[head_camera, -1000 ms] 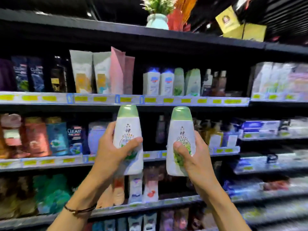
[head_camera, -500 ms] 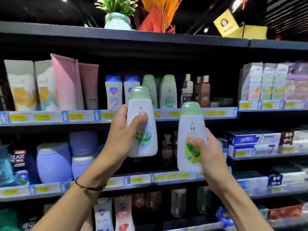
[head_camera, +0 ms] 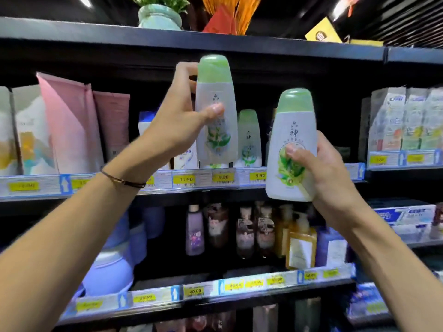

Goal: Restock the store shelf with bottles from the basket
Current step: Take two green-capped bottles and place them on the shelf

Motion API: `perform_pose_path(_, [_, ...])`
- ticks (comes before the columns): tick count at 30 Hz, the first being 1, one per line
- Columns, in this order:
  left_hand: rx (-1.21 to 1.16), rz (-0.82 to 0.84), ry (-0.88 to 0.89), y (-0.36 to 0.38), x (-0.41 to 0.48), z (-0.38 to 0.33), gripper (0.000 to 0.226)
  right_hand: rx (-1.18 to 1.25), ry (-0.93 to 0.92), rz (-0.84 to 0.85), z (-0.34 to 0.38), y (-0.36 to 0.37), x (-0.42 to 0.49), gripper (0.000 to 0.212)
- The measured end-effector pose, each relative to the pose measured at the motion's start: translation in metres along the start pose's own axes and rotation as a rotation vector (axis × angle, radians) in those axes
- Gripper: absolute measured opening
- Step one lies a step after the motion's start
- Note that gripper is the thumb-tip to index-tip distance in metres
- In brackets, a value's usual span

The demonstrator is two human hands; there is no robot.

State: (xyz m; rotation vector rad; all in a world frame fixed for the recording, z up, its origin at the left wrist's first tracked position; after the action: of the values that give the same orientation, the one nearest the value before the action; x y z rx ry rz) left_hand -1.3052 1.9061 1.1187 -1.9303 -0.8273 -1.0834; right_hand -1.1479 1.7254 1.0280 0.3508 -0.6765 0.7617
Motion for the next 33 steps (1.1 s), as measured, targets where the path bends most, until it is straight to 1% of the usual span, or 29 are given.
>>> perform_pose_path(2, [0.047,0.032,0.029,0.004,0.005,0.0,0.063,-0.005,-0.011,0.02,0.001,-0.003,0.014,0.035])
perform_pose_path(4, [0.087,0.077,0.059,0.012,0.008,0.002,0.082,0.004,-0.019,0.032,0.001,-0.006,0.028,0.04])
perform_pose_path(6, [0.14,0.1,0.054,0.018,0.012,0.008,0.088,0.003,-0.022,0.053,0.0,-0.008,0.041,0.038])
perform_pose_path(8, [0.186,0.112,-0.01,0.022,0.016,0.017,0.081,-0.009,-0.028,0.057,-0.001,-0.011,0.051,0.033])
perform_pose_path(12, [0.528,0.143,-0.136,0.026,0.023,0.034,0.07,-0.006,-0.039,0.064,-0.003,-0.014,0.065,0.029])
perform_pose_path(15, [0.622,0.184,-0.14,0.029,0.025,0.039,0.067,-0.003,-0.036,0.07,-0.003,-0.017,0.073,0.031])
perform_pose_path(19, [0.722,0.223,-0.141,0.033,0.022,0.047,0.071,-0.032,-0.047,0.08,-0.003,-0.02,0.08,0.032])
perform_pose_path(21, [0.842,0.232,-0.088,0.034,0.022,0.046,0.071,-0.032,-0.049,0.078,-0.004,-0.021,0.083,0.032])
perform_pose_path(23, [1.025,0.219,0.041,0.033,0.022,0.043,0.072,-0.041,-0.058,0.08,-0.005,-0.021,0.087,0.033])
perform_pose_path(25, [1.125,0.209,0.119,0.031,0.023,0.042,0.074,-0.049,-0.062,0.082,-0.007,-0.02,0.09,0.036])
perform_pose_path(29, [1.26,0.225,0.176,0.035,0.026,0.044,0.08,-0.057,-0.044,0.098,-0.013,-0.017,0.096,0.039])
perform_pose_path(33, [1.384,0.248,0.213,0.036,0.03,0.045,0.08,-0.106,-0.023,0.111,-0.019,-0.013,0.099,0.035])
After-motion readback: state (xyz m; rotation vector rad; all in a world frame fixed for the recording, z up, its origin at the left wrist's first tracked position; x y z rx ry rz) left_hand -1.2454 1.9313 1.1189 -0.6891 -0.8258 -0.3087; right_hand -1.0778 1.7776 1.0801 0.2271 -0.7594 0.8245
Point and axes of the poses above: each hand's wrist, its own x-axis towards the middle knuckle, its own y-axis out of the palm, z = x × y, the point moved 3 cm from there along x, towards the middle knuckle, and after that the axes turned 4 degrees about y, right-handed, at the moved point
